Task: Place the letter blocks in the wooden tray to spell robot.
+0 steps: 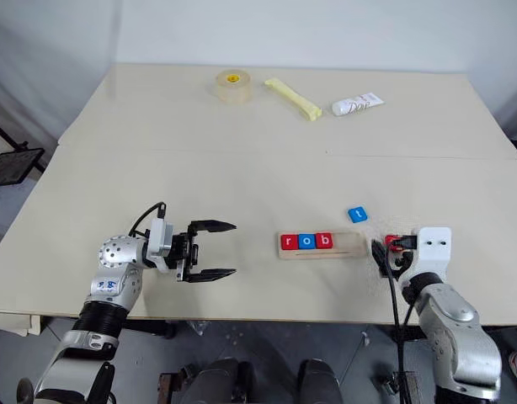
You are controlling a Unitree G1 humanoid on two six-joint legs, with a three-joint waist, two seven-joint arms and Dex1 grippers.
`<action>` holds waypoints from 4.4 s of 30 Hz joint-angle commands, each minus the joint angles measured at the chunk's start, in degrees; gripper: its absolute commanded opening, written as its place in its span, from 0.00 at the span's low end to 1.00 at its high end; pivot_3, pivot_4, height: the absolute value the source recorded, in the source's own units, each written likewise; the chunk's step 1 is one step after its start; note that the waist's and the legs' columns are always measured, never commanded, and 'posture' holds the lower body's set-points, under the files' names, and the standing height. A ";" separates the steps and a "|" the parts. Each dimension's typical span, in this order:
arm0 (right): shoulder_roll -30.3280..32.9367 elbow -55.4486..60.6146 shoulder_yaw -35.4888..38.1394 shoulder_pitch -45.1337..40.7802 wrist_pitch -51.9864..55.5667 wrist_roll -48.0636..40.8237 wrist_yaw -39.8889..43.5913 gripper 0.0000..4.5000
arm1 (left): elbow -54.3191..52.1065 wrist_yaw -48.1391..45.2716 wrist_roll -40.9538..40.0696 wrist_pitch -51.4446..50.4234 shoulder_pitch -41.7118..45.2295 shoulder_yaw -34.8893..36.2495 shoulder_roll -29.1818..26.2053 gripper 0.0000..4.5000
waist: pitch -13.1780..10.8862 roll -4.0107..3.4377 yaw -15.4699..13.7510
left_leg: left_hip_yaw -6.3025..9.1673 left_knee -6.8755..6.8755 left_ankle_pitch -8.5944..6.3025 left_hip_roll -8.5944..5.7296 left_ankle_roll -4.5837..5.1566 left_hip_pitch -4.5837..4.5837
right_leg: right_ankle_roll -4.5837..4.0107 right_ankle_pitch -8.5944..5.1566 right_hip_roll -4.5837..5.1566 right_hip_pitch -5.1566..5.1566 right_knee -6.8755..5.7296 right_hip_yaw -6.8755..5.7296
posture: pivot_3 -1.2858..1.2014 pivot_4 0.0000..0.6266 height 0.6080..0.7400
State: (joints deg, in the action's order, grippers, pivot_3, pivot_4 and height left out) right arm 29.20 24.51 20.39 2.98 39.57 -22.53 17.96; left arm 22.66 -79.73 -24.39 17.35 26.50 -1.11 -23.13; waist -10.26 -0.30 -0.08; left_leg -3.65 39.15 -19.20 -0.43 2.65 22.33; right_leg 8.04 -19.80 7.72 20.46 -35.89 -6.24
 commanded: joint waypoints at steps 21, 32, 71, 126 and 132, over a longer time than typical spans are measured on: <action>31.19 -49.95 -27.62 -31.26 -34.62 17.96 55.12 0.99 | -9.29 4.78 -0.22 -1.29 -7.67 0.92 -0.66 1.00 | -0.01 0.02 0.14 | -0.02 0.04 0.00 0.03 0.01 0.02 | 0.00 0.00 0.06 -0.09 0.23 -0.16 | 0.52 0.24 1.00; 29.73 -58.67 -29.19 -35.97 -41.68 21.46 58.59 0.44 | -12.43 7.22 -0.47 -2.26 -10.07 1.21 -1.93 1.00 | -0.01 0.03 0.07 | 0.19 0.21 0.00 0.05 0.01 -0.07 | 0.00 0.00 0.08 -0.44 0.30 -0.37 | 0.52 0.24 1.00; 20.51 -38.89 -36.36 -45.93 -20.79 20.80 62.05 0.49 | -12.69 9.21 0.17 -0.24 -11.10 0.59 -0.73 1.00 | -0.11 -0.16 0.18 | 0.31 0.15 0.00 0.02 0.00 0.00 | 0.00 0.00 0.08 -0.32 0.26 -0.46 | 0.52 0.24 1.00; 22.20 -32.70 -27.85 -38.77 -16.11 17.02 55.19 0.01 | -9.89 8.51 0.49 0.06 -8.29 -0.26 -0.19 1.00 | -0.11 -0.15 0.12 | 0.24 0.12 0.00 0.02 0.00 0.02 | 0.00 0.00 0.08 -0.27 0.26 -0.45 | 0.52 0.24 1.00; 24.18 -29.82 -20.74 -34.88 -14.38 13.55 52.32 0.14 | -8.30 7.81 0.64 0.59 -7.23 -0.45 0.14 1.00 | -0.11 -0.15 -0.33 | 0.28 0.12 0.00 0.01 0.00 0.02 | 0.00 0.00 0.09 -0.28 0.26 -0.46 | 0.52 0.24 1.00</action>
State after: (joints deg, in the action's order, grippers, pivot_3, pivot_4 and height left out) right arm 52.20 -7.40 -3.19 -32.35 24.76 -7.29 70.96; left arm 14.57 -71.47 -24.10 17.05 18.61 -1.24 -23.20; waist -10.37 -0.45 -0.41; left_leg -3.38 39.27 -19.20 -0.42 2.65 22.36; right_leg 8.04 -19.80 7.81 20.17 -35.63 -6.70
